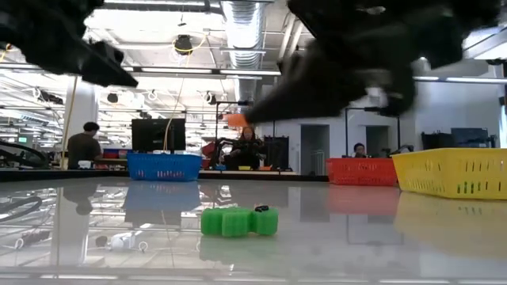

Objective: Sort Halloween decoration
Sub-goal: Put the orange skeleton toy into the blue bin, then put the green skeleton toy into the red bin

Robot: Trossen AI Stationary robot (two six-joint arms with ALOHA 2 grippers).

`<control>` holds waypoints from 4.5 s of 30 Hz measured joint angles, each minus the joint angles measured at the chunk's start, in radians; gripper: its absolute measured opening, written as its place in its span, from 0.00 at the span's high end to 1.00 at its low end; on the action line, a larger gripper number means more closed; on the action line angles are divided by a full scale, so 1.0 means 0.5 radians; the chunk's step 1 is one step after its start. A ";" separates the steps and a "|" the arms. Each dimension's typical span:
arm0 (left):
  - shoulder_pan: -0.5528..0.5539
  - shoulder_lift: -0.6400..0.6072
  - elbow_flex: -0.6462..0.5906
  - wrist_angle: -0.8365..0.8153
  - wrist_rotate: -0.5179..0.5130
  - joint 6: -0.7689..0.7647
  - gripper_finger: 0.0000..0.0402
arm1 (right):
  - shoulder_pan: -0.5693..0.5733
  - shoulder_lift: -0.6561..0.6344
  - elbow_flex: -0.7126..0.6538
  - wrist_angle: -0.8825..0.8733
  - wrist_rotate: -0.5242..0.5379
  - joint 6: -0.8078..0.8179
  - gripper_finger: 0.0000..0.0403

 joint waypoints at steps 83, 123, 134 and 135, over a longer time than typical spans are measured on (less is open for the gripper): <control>0.001 -0.163 0.001 -0.366 -0.252 -0.420 0.55 | 0.632 -0.027 0.864 -3.286 -1.311 3.555 0.29; 0.001 -0.163 0.001 -0.297 -0.204 -0.347 0.55 | 0.349 -0.018 0.194 -2.488 -1.742 3.044 0.42; 0.001 -0.163 0.001 -0.297 -0.204 -0.347 0.55 | 0.348 -0.021 0.196 -2.378 -1.781 3.035 0.91; 0.001 -0.163 0.001 -0.297 -0.204 -0.347 0.55 | 0.348 -0.023 0.196 -2.349 -1.785 3.026 0.94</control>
